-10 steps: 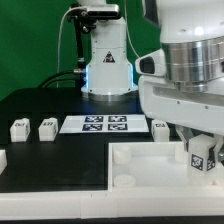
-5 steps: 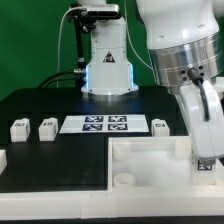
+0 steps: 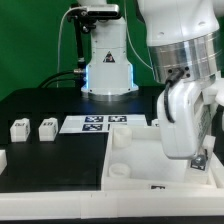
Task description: Assemble one leg
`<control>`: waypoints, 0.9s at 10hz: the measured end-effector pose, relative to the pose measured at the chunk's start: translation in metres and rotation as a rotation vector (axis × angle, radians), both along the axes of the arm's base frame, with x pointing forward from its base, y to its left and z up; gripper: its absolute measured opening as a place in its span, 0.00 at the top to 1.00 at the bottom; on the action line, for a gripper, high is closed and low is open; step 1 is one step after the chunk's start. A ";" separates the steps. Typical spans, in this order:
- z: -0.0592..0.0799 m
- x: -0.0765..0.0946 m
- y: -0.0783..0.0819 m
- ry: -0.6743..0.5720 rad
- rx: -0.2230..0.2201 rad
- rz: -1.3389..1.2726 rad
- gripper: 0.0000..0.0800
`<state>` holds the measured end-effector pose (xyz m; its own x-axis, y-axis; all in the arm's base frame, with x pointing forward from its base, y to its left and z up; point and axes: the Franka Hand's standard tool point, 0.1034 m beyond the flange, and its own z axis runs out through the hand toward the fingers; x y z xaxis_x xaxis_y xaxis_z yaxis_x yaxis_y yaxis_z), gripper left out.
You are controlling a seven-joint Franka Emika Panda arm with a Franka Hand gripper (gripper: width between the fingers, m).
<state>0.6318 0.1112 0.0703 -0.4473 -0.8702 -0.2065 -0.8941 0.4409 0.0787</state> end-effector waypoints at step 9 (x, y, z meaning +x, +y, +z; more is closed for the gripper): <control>0.031 -0.012 0.025 -0.012 0.018 0.076 0.19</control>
Offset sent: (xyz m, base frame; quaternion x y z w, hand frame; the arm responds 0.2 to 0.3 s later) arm 0.0000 0.0000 0.0000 0.0000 0.0000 0.0000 1.0000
